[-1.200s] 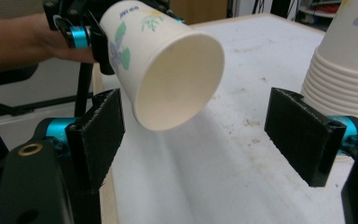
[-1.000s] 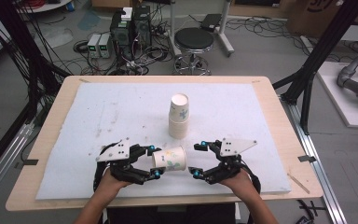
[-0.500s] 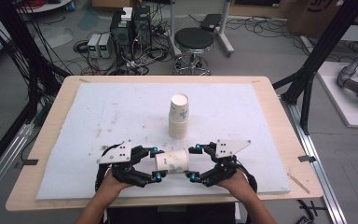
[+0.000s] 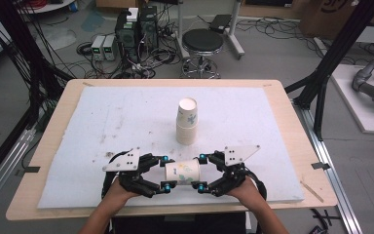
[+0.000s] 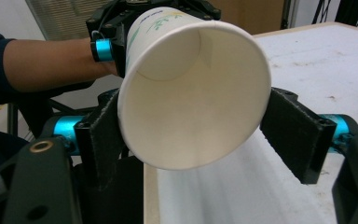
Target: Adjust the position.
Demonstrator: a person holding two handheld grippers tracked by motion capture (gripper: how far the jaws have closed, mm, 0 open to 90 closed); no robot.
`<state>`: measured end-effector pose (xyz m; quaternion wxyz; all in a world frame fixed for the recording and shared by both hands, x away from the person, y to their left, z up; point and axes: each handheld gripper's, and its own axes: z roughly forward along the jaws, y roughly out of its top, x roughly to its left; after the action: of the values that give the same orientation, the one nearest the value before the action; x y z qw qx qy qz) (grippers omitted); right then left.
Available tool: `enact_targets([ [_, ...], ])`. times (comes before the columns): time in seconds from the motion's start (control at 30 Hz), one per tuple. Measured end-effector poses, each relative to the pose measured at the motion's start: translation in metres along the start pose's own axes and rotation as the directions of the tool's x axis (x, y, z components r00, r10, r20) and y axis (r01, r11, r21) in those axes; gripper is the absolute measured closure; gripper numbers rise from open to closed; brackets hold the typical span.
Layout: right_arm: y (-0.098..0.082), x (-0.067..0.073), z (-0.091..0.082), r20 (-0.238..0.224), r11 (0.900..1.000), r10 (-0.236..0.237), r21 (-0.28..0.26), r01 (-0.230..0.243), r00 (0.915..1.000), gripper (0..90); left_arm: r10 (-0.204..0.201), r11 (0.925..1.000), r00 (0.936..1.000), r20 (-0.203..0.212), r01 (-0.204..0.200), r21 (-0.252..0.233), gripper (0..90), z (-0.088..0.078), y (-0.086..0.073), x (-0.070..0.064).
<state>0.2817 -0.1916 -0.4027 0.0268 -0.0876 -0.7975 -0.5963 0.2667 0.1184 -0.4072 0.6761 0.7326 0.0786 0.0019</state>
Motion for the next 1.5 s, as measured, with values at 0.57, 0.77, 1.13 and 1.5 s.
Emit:
enact_targets([
  [0.57,0.004,0.000,-0.010,0.040,1.000,-0.010,0.012,0.010,0.9991,30.0,-0.050,0.9914,0.9938,-0.100,0.061,0.116,13.2,0.000,0.008,-0.002],
  [0.77,0.015,-0.002,-0.009,0.098,0.989,-0.056,0.140,0.041,0.9936,29.9,0.012,0.9754,0.9881,-0.154,0.022,0.219,13.3,-0.004,0.019,-0.001],
  [1.13,0.041,-0.005,0.003,0.104,0.943,-0.129,0.320,0.089,0.9862,29.8,0.069,0.9220,0.9846,-0.161,-0.001,0.387,13.6,0.004,0.026,0.004],
  [1.5,0.064,-0.004,0.019,0.083,0.862,-0.214,0.485,0.148,0.9734,29.8,0.109,0.8847,0.9841,-0.141,-0.031,0.465,15.4,0.012,0.031,0.007],
])
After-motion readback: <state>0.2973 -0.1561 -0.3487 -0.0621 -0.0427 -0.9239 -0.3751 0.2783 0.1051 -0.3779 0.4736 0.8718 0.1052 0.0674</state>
